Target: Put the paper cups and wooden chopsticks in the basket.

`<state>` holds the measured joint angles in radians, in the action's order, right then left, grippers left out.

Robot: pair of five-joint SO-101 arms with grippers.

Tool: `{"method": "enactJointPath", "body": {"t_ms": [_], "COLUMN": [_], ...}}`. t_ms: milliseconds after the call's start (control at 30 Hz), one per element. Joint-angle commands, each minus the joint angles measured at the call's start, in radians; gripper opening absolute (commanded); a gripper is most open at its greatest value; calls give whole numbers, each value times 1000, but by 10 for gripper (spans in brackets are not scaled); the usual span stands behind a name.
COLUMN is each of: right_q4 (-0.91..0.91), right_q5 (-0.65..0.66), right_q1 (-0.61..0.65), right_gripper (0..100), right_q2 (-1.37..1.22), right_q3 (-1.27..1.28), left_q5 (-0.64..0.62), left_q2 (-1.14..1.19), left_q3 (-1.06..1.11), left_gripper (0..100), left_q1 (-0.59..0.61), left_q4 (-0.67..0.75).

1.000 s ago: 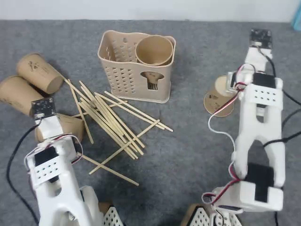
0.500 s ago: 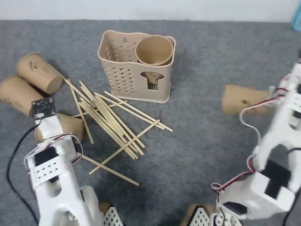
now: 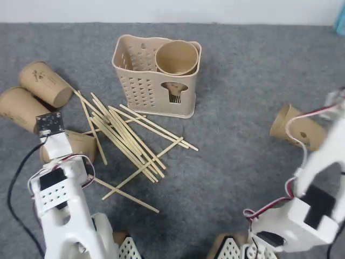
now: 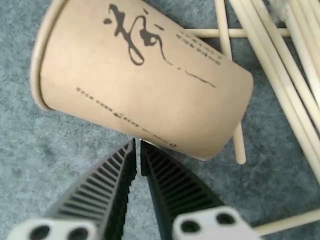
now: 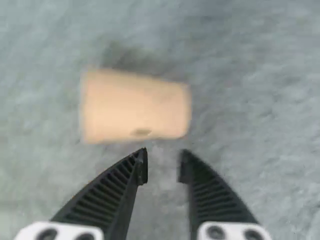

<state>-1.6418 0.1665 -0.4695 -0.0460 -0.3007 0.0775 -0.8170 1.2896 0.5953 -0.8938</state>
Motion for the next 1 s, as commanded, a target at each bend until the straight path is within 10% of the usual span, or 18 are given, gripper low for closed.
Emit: {"method": "enactJointPath", "body": {"t_ms": [0,400,967], "right_q4": [-50,74,19], "right_q5": [61,141,344], "right_q1": [137,302,124], "right_gripper": [207,303,264], "right_q2": [-2,-202,-300], "right_q3": [-58,-61,-187], "left_q5": [2,2,3], "left_q2": [-2,-2,-2], "left_q3": [-27,-27,-27], "left_gripper": [13,13,13], "left_q1": [-5,-3,0], "left_q4": [21,21,21]}}
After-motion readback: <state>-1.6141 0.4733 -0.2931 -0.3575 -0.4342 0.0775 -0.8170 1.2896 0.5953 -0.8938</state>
